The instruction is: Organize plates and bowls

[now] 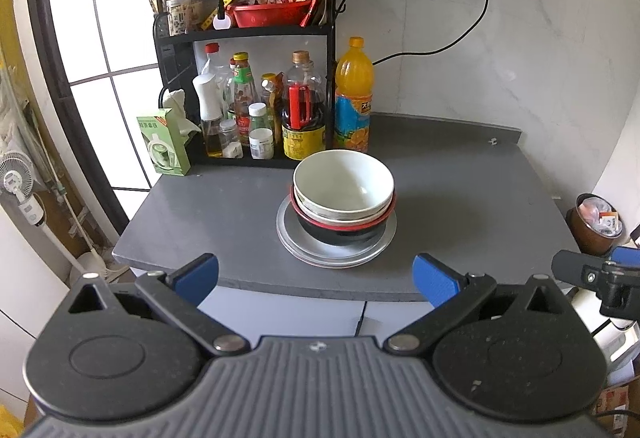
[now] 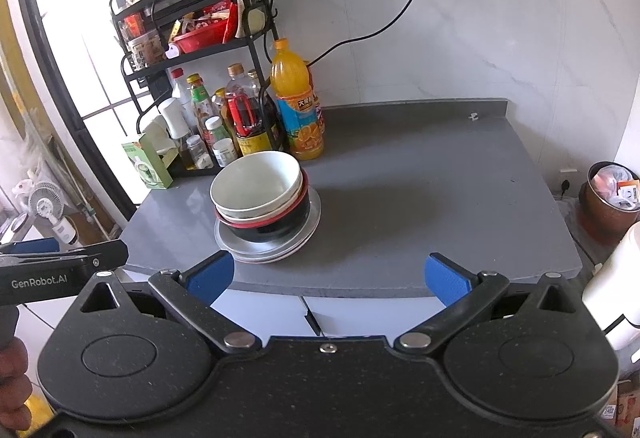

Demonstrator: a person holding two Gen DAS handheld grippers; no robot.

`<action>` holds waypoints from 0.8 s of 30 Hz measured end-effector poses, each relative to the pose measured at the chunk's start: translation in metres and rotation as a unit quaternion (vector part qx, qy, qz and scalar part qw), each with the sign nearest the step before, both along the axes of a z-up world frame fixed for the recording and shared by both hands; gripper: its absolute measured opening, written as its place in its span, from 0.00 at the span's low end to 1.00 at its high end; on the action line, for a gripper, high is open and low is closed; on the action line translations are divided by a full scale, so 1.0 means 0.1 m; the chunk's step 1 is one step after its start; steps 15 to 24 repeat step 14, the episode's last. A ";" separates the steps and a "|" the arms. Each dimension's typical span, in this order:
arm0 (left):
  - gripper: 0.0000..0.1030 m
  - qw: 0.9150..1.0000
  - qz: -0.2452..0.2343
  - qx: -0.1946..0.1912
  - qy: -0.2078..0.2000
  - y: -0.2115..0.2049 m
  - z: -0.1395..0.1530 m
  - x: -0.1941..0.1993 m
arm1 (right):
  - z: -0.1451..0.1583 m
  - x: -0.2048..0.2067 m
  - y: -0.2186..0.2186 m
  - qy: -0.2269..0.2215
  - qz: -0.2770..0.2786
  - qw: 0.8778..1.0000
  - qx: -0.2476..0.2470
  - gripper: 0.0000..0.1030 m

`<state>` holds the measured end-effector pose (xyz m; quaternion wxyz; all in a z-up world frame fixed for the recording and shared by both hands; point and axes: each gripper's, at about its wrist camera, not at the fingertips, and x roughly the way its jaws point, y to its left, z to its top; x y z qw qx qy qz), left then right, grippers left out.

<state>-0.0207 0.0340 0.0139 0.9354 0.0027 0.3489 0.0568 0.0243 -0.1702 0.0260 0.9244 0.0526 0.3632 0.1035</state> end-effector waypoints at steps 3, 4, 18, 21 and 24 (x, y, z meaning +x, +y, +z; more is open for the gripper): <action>1.00 1.000 -0.001 0.005 0.007 -0.01 -0.02 0.04 | -0.02 0.04 -0.01 0.005 -0.002 1.000 0.005 1.00; 1.00 1.000 0.000 0.007 0.008 -0.01 -0.02 0.06 | -0.03 0.05 -0.02 0.007 -0.003 1.000 0.007 1.00; 1.00 0.999 -0.017 0.032 0.029 -0.02 -0.06 0.18 | -0.15 0.20 0.02 0.040 -0.008 0.999 0.015 1.00; 1.00 0.999 -0.017 0.032 0.029 -0.02 -0.06 0.18 | -0.15 0.20 0.02 0.040 -0.008 0.999 0.015 1.00; 1.00 0.999 -0.017 0.032 0.029 -0.02 -0.06 0.18 | -0.15 0.20 0.02 0.040 -0.008 0.999 0.015 1.00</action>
